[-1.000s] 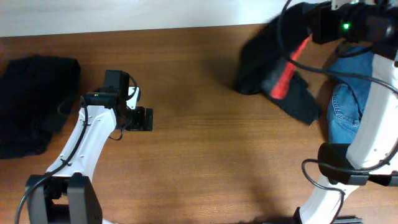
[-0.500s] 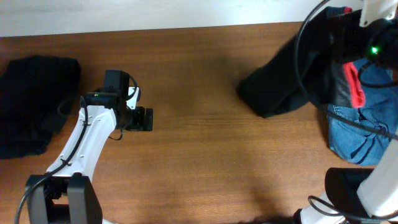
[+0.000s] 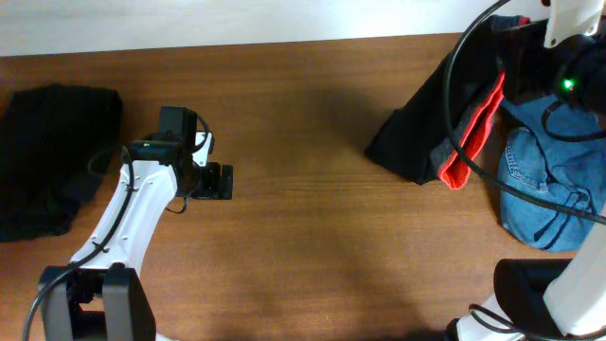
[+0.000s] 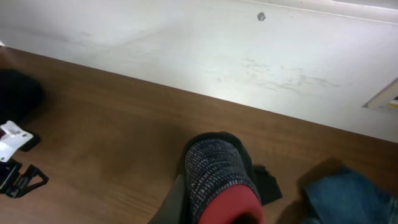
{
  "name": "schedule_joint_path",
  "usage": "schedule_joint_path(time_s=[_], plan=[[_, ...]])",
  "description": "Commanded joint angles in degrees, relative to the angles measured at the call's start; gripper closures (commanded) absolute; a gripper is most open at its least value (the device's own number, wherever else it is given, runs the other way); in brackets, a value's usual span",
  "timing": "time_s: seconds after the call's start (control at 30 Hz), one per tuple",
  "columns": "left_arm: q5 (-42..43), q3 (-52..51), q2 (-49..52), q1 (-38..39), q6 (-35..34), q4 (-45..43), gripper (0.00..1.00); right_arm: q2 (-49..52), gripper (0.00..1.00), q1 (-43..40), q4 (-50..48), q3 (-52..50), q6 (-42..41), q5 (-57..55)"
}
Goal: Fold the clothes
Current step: 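Lift the black garment off the denim with the right gripper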
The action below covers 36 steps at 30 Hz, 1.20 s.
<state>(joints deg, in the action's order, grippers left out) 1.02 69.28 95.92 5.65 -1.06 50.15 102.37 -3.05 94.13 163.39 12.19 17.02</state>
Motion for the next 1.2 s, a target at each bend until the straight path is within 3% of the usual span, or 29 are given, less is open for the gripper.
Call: schedule_joint_path(time_s=[0.0, 0.73, 1.0, 1.17], plan=[[-0.42, 1.11, 0.24, -0.20, 0.90, 0.02, 0.01, -1.03, 0.96, 0.52, -0.44, 0.87, -0.09, 1.20], [-1.90, 1.11, 0.24, -0.17, 0.63, -2.84, 0.01, 0.04, 0.96, 0.52, -1.57, 0.76, 1.16, 7.04], [16.76, 1.84, 0.15, -0.17, 0.70, -1.01, 0.01, 2.82, 0.96, 0.52, -1.07, 0.76, 7.80, 12.02], [19.17, 2.82, -1.75, -0.17, 1.90, 0.48, 0.00, 2.67, 0.96, 0.17, -0.50, 0.79, 11.15, 11.82]])
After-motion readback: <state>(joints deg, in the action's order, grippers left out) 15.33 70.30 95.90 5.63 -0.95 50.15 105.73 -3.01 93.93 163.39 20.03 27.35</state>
